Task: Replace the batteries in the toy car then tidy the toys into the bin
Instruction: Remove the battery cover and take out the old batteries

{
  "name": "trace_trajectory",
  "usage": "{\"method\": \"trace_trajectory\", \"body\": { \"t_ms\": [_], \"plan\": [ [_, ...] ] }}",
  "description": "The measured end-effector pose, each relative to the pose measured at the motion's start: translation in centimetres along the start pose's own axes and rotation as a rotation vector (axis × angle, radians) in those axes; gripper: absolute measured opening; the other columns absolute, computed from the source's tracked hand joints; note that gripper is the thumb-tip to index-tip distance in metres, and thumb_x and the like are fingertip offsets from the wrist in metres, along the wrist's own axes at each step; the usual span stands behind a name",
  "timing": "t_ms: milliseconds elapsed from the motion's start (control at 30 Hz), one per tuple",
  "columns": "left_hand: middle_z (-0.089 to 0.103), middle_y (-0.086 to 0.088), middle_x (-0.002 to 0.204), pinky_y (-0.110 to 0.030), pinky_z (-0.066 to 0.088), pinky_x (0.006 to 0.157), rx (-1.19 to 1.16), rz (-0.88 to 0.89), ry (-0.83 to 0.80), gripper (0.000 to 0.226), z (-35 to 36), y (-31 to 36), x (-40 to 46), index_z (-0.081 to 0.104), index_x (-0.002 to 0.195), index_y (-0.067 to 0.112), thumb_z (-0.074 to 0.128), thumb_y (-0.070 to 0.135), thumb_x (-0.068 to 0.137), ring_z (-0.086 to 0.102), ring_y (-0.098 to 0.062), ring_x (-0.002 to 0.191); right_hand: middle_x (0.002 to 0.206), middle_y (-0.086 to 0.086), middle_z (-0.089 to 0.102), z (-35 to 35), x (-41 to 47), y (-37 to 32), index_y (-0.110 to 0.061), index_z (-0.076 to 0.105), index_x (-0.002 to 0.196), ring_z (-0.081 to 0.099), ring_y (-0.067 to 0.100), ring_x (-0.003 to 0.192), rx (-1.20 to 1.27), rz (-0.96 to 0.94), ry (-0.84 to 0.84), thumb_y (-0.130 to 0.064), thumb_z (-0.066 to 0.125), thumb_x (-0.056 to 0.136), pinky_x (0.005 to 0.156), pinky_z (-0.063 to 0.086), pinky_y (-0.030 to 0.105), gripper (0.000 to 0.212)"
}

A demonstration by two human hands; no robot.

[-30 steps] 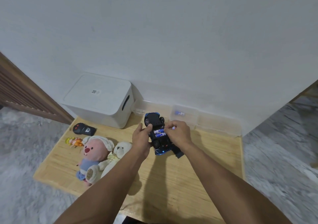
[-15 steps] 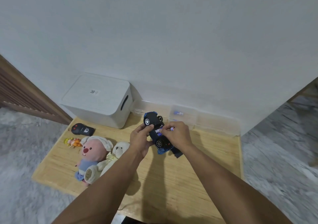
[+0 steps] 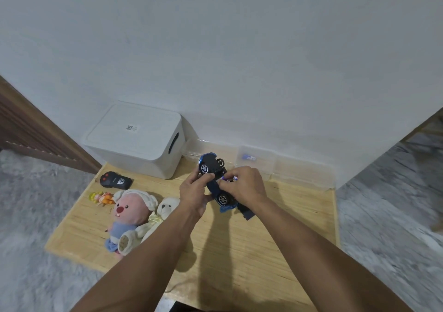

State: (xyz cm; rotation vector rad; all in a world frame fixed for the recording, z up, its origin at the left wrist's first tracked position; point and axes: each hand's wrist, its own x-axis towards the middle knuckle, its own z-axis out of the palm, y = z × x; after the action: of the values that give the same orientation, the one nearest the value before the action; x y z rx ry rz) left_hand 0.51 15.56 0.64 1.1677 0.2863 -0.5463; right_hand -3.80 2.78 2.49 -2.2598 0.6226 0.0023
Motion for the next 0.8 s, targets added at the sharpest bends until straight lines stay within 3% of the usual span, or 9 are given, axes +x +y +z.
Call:
{"method": "trace_trajectory", "body": {
  "t_ms": [233, 467, 633, 700, 800],
  "plan": [
    [0.066, -0.011, 0.098, -0.042, 0.055, 0.066, 0.018, 0.035, 0.037, 0.041, 0.3, 0.0, 0.3, 0.067, 0.12, 0.009, 0.062, -0.007, 0.082, 0.061, -0.023, 0.084, 0.094, -0.001, 0.075, 0.1, -0.4, -0.7, -0.034, 0.075, 0.1, 0.064, 0.023, 0.093, -0.092, -0.072, 0.051, -0.034, 0.063, 0.076, 0.077, 0.052, 0.03, 0.026],
    [0.068, -0.009, 0.096, -0.043, 0.055, 0.068, 0.012, 0.016, 0.009, 0.034, 0.0, 0.4, 0.5, 0.068, 0.118, 0.009, 0.064, -0.001, 0.086, 0.062, -0.021, 0.083, 0.11, -0.006, 0.06, 0.3, 0.1, 0.1, -0.04, 0.064, 0.116, 0.057, 0.02, 0.104, -0.176, -0.203, -0.092, -0.038, 0.048, 0.094, 0.081, 0.047, 0.034, 0.027],
    [0.068, -0.013, 0.099, -0.056, 0.055, 0.077, 0.061, 0.017, -0.043, 0.042, 0.0, 0.5, 0.5, 0.062, 0.128, 0.019, 0.06, 0.001, 0.09, 0.065, -0.023, 0.079, 0.106, -0.006, 0.053, -0.2, 0.6, 1.0, -0.033, 0.065, 0.104, 0.055, 0.016, 0.1, -0.042, -0.254, -0.168, -0.027, 0.061, 0.091, 0.086, 0.046, 0.036, 0.015],
    [0.069, -0.011, 0.099, -0.058, 0.054, 0.08, 0.089, 0.023, -0.035, 0.058, 0.2, 0.5, 0.3, 0.048, 0.139, 0.034, 0.058, 0.002, 0.092, 0.066, -0.023, 0.08, 0.102, -0.006, 0.056, -0.2, 0.8, 1.1, -0.029, 0.066, 0.097, 0.056, 0.015, 0.097, 0.042, -0.258, -0.148, -0.023, 0.063, 0.089, 0.087, 0.046, 0.035, 0.011],
    [0.067, -0.009, 0.098, -0.059, 0.055, 0.08, 0.162, 0.048, -0.033, 0.065, 0.5, 0.5, 0.2, 0.035, 0.146, 0.039, 0.056, 0.005, 0.095, 0.066, -0.021, 0.08, 0.096, -0.006, 0.064, -0.1, 0.8, 1.2, -0.021, 0.064, 0.095, 0.059, 0.014, 0.095, 0.238, -0.209, -0.121, -0.016, 0.061, 0.092, 0.089, 0.047, 0.032, 0.007]
  ]
}}
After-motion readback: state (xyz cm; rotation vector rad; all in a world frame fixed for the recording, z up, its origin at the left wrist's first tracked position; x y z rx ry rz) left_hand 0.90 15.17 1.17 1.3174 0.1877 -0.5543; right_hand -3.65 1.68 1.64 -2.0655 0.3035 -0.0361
